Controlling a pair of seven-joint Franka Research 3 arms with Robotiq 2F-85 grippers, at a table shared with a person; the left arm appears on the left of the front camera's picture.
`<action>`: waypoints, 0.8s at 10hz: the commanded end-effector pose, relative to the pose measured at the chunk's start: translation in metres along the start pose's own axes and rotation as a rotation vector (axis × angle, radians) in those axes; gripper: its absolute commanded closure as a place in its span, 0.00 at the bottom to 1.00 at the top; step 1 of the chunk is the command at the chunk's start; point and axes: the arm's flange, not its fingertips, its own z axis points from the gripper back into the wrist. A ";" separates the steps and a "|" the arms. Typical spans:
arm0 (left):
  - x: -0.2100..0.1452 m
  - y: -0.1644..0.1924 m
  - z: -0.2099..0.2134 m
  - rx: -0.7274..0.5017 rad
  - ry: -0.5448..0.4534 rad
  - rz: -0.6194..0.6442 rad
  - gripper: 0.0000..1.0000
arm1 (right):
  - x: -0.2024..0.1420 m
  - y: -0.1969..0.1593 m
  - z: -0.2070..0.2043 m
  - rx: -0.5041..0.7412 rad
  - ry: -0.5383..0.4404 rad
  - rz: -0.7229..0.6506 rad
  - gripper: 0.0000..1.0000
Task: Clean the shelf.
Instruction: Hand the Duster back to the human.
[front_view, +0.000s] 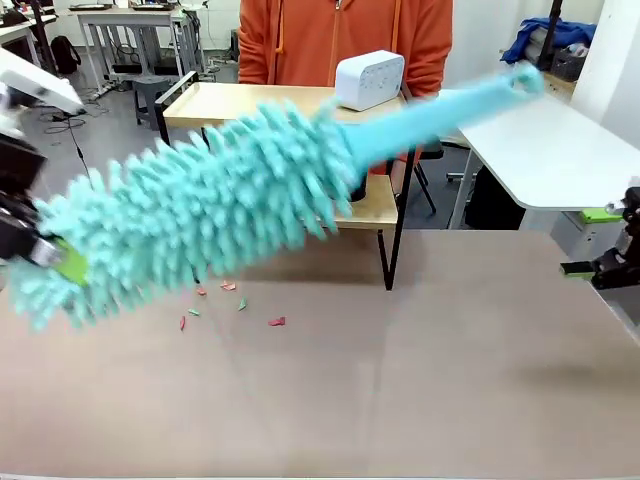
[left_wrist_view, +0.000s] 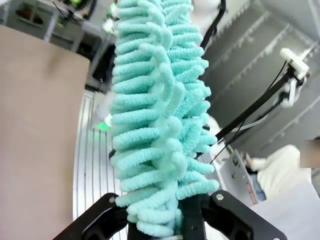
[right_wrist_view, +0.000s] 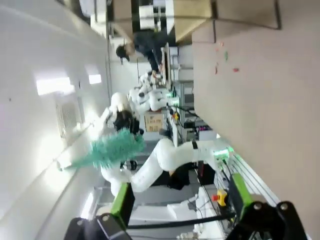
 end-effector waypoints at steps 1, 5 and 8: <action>-0.033 -0.026 0.046 0.028 -0.261 -0.052 1.00 | 0.007 0.026 0.002 -0.018 0.097 0.084 0.00; -0.090 -0.018 0.165 0.260 -0.805 0.278 1.00 | 0.007 0.026 0.002 -0.018 0.097 0.084 0.00; -0.124 0.029 0.186 0.342 -0.897 0.562 1.00 | 0.007 0.026 0.002 -0.018 0.097 0.084 0.00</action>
